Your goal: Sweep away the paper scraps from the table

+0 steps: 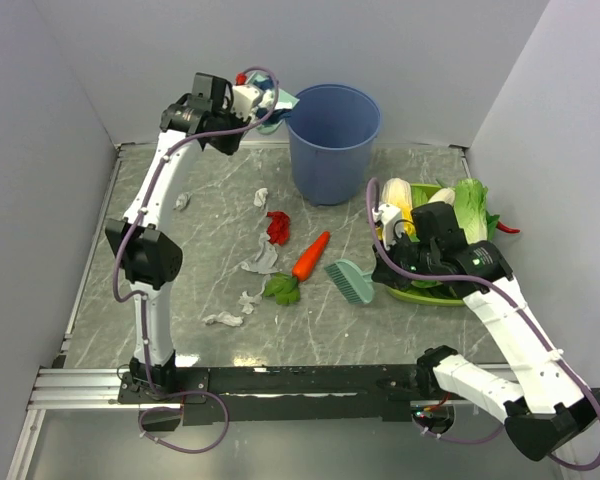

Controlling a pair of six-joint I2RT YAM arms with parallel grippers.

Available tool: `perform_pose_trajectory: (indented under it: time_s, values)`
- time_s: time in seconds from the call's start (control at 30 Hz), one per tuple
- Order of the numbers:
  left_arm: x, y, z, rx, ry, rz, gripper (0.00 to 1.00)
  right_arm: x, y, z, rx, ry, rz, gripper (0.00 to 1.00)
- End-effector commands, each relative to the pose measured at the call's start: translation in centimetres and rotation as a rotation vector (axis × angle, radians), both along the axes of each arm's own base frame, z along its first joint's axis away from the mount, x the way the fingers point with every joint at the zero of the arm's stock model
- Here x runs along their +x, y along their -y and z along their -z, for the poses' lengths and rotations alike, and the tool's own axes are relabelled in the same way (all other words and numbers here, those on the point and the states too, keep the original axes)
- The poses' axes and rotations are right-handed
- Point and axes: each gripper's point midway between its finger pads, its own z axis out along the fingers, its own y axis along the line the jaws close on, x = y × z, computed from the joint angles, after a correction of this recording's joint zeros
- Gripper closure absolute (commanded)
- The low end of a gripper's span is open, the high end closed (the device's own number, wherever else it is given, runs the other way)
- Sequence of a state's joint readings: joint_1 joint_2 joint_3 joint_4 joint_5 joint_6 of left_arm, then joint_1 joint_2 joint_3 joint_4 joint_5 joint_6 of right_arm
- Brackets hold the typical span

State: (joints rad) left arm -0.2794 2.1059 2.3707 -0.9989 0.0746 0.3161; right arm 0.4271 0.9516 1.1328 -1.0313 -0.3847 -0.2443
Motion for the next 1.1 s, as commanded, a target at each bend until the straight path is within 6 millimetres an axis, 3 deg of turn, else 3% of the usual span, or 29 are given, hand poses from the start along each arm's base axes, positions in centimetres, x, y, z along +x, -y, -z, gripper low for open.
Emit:
perform_pose_trajectory:
  time_s: [0.0,0.17,0.43,0.63,0.97,1.07]
  values:
    - [2.0,1.7,-4.6,-0.010,0.179,-0.015,0.99,0.6,-0.2,-2.4,0.049,0.098,-0.003,1.00]
    - [2.8,3.0,-4.7,0.062,0.238,-0.003,0.99,0.3,-0.7,-2.0,0.086,0.071,-0.003,1.00]
    - [6.0,3.5,-8.0,0.157,0.441,-0.060,0.99,-0.2,-1.2,-1.5,0.112,0.029,-0.008,1.00]
    - [7.6,5.3,-9.2,0.319,0.572,-0.016,0.99,0.2,-0.9,-1.7,0.117,0.040,0.009,1.00]
    - [8.6,6.3,-10.7,0.556,0.696,0.025,0.99,0.3,-0.4,-1.2,0.136,0.034,0.048,1.00]
    - [8.7,6.5,-11.9,0.608,0.745,0.035,0.99,0.3,-0.3,-1.2,0.146,0.029,0.055,1.00]
